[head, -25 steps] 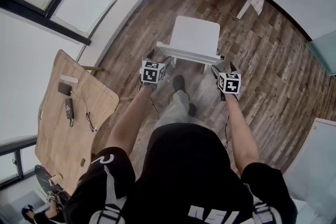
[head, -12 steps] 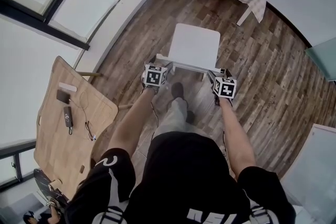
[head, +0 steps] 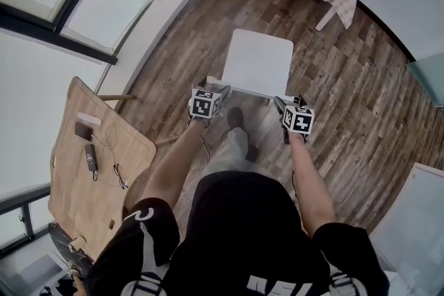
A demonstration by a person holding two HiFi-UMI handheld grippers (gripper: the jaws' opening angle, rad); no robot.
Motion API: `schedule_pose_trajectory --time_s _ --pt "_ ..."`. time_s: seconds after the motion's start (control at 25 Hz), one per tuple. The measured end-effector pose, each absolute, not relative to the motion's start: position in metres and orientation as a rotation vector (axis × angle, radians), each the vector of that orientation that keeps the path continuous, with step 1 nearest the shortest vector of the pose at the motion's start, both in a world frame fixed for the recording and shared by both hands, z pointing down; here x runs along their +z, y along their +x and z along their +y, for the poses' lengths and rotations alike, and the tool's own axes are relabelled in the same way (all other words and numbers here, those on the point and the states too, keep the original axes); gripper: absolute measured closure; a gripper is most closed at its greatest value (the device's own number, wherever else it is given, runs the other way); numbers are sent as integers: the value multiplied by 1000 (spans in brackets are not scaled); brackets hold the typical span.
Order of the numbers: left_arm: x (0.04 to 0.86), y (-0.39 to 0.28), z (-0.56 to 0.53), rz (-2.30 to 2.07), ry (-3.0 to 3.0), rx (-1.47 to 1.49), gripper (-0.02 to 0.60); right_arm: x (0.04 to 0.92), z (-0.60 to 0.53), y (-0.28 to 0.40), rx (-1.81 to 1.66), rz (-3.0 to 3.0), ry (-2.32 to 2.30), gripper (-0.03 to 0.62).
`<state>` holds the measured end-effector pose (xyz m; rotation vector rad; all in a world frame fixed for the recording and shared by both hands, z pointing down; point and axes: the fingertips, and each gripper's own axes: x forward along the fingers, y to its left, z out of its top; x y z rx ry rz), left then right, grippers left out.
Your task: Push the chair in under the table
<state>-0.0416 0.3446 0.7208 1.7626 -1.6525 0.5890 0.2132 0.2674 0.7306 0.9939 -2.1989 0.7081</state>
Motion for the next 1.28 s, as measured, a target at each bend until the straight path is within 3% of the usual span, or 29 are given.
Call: schedule_pose_trajectory --time_s 0.92,1.28 --pt "727 -47 328 -1569 1757 587 190 736 255 204 749 -2185 991 126" --pt "725 -46 320 -1573 1751 593 189 737 246 200 741 -2168 1008 85"
